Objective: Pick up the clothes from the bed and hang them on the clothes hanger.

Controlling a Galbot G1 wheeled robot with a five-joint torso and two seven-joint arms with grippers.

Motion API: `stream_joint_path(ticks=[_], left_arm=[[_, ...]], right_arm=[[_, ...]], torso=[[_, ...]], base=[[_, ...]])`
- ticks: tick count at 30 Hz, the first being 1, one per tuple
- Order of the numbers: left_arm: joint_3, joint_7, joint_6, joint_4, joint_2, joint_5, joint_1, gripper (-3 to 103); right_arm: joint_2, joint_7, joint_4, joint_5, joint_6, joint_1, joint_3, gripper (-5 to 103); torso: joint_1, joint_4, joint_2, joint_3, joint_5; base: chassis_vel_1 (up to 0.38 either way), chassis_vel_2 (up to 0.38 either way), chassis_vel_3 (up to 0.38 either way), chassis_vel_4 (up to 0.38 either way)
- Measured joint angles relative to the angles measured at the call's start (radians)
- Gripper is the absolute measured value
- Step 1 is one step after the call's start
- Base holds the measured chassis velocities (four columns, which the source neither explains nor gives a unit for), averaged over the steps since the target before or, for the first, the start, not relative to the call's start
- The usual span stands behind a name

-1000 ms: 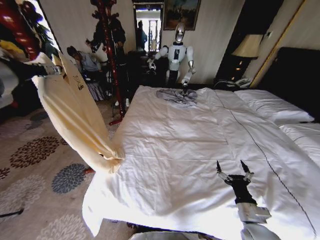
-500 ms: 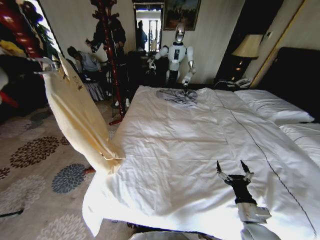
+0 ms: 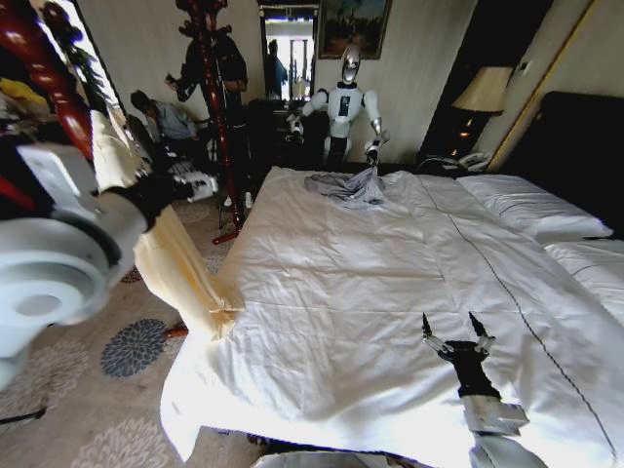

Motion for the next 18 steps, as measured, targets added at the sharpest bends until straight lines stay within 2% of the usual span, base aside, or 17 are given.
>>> stream_joint_path(ticks=[2,5,7,8,10,11,12,13,15,16,18], left_arm=[[-0.003,0.018,-0.02,-0.001,-0.009,0.029,0.037,100],[-0.026,0.073,-0.096,-0.01,-0.071,0.157,0.232,100],[-0.027,0.084,-0.106,-0.011,-0.08,0.183,0.259,100],[-0.031,0.127,-0.139,-0.009,-0.115,0.302,0.347,100],[-0.035,0.177,-0.176,0.003,-0.152,0.432,0.428,100],[-0.035,0.177,-0.176,0.003,-0.152,0.432,0.428,100],[-0.036,0.189,-0.188,0.008,-0.164,0.469,0.453,100],[-0.036,0.216,-0.227,0.024,-0.194,0.561,0.532,100],[-0.038,0.236,-0.271,0.043,-0.219,0.637,0.604,100],[-0.038,0.236,-0.271,0.043,-0.219,0.637,0.604,100],[-0.045,0.254,-0.341,0.067,-0.272,0.744,0.701,100]], right_arm=[[0.0,0.0,0.0,0.0,0.0,0.0,0.0,100],[0.0,0.0,0.0,0.0,0.0,0.0,0.0,100],[0.0,0.0,0.0,0.0,0.0,0.0,0.0,100],[0.0,0.0,0.0,0.0,0.0,0.0,0.0,100],[0.0,0.0,0.0,0.0,0.0,0.0,0.0,100],[0.0,0.0,0.0,0.0,0.0,0.0,0.0,100],[0.0,0.0,0.0,0.0,0.0,0.0,0.0,100],[0.0,0.0,0.0,0.0,0.0,0.0,0.0,100],[0.0,0.0,0.0,0.0,0.0,0.0,0.0,100],[0.0,0.0,0.0,0.0,0.0,0.0,0.0,100],[0.0,0.0,0.0,0.0,0.0,0.0,0.0,100]], torso=[[0.0,-0.0001,0.0,0.0,0.0],[0.0,0.0001,0.0,0.0,0.0],[0.0,0.0,0.0,0.0,0.0],[0.0,0.0002,0.0,0.0,0.0],[0.0,0.0001,0.0,0.0,0.0001],[0.0,0.0001,0.0,0.0,0.0001],[0.0,0.0,0.0,0.0,0.0001],[0.0,0.0001,0.0,0.0,0.0],[0.0,0.0001,0.0,0.0,0.0001],[0.0,0.0001,0.0,0.0,0.0001],[0.0,0.0,0.0,0.0,0.0001]], base=[[0.0,0.0,0.0,0.0],[0.0,0.0,0.0,0.0],[0.0,0.0,0.0,0.0],[0.0,0.0,0.0,0.0],[0.0,0.0,0.0,0.0],[0.0,0.0,0.0,0.0],[0.0,0.0,0.0,0.0],[0.0,0.0,0.0,0.0],[0.0,0.0,0.0,0.0],[0.0,0.0,0.0,0.0],[0.0,0.0,0.0,0.0]])
